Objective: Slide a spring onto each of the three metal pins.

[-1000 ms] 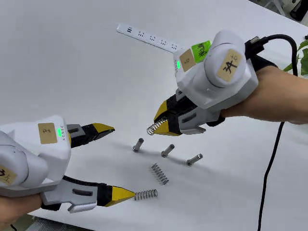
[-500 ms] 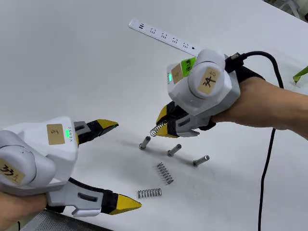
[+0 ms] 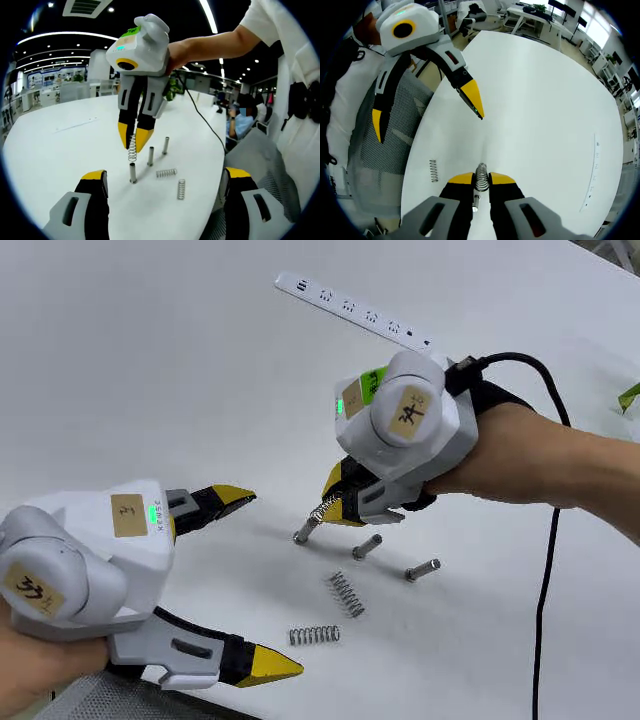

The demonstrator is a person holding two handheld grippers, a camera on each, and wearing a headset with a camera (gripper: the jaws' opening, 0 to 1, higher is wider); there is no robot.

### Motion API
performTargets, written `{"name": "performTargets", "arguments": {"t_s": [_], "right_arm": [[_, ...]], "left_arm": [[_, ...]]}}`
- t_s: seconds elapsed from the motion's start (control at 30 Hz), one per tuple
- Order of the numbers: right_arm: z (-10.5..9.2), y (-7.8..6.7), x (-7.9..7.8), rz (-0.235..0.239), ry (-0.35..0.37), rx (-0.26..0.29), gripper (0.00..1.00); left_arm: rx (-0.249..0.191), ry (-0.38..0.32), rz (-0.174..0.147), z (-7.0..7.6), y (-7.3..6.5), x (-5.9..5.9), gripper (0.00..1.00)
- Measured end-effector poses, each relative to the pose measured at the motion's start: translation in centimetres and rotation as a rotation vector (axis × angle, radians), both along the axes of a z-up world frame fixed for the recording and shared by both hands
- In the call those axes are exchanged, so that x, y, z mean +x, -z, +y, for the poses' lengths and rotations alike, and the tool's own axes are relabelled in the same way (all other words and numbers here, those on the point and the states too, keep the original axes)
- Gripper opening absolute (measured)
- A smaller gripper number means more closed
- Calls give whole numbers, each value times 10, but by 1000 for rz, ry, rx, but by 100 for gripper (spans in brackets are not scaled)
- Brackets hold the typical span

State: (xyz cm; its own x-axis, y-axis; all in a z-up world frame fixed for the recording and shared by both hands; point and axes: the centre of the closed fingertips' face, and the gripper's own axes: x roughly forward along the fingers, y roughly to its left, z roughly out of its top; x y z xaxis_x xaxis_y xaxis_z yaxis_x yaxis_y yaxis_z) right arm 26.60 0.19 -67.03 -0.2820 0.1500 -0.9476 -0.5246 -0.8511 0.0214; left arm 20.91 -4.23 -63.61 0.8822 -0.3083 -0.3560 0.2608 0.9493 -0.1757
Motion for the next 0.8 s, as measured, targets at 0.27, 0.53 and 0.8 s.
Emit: {"name": "performTargets", "arguments": {"t_s": [0.27, 0.53, 0.8], "right_arm": [[1, 3, -2, -2, -7, -18, 12], [2, 5, -2, -4, -8, -21, 12], [2, 8, -3, -9, -14, -32, 12]], "left_arm": [[-6, -5, 0, 2, 1, -1, 97], [-15, -1, -5, 2, 0, -1, 97], [-20, -2, -6, 1, 0, -1, 96]]}}
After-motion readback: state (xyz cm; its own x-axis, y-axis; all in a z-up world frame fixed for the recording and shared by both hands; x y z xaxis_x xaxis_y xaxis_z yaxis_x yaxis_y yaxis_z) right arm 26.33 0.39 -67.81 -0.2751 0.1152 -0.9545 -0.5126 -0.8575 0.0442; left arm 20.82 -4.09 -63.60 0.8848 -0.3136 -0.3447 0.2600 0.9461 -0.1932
